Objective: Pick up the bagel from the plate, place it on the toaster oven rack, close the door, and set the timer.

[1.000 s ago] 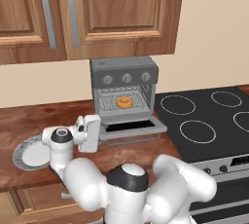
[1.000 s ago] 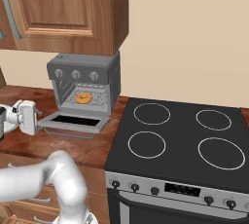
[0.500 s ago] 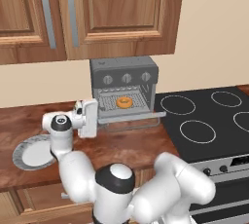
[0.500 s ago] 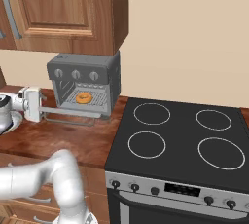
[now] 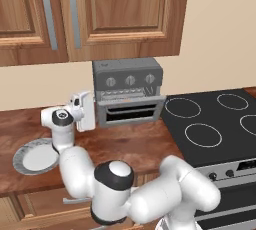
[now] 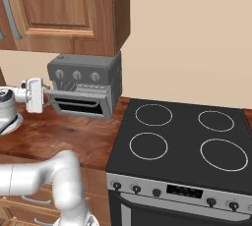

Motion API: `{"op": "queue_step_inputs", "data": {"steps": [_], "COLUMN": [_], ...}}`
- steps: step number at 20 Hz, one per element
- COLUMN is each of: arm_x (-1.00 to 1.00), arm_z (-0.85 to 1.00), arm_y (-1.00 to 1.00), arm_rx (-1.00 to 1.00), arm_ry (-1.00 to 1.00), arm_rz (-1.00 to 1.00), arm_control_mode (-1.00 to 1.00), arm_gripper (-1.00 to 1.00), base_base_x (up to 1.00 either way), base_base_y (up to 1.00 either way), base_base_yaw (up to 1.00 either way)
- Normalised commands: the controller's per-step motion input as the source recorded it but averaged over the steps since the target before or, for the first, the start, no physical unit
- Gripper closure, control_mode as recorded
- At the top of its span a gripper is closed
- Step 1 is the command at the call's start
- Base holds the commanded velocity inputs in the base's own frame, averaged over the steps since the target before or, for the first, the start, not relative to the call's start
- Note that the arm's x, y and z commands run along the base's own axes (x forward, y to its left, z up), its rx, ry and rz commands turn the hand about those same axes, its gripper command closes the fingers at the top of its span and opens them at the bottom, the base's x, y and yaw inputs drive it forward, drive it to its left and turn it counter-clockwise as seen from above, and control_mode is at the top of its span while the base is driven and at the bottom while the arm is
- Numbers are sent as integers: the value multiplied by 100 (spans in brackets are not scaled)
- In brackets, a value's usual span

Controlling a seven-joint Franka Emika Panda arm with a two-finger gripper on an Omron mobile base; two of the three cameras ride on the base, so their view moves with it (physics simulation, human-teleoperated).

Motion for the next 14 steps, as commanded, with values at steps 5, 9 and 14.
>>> {"op": "queue_step_inputs", "data": {"steps": [5,9,14], "arm_x": [55,39,21], "arm_z": [-1,-7,-11], "arm_y": [-35,-35,-36], "arm_rx": [0,0,0], "arm_ry": [7,12,12], "arm_rz": [72,72,73], "arm_control_mode": [-100,-100,-100], "arm_gripper": [-100,-100,-100], "base_base_x": [0,0,0], "base_base_y": [0,0,0], "base_base_yaw": [0,0,0]}}
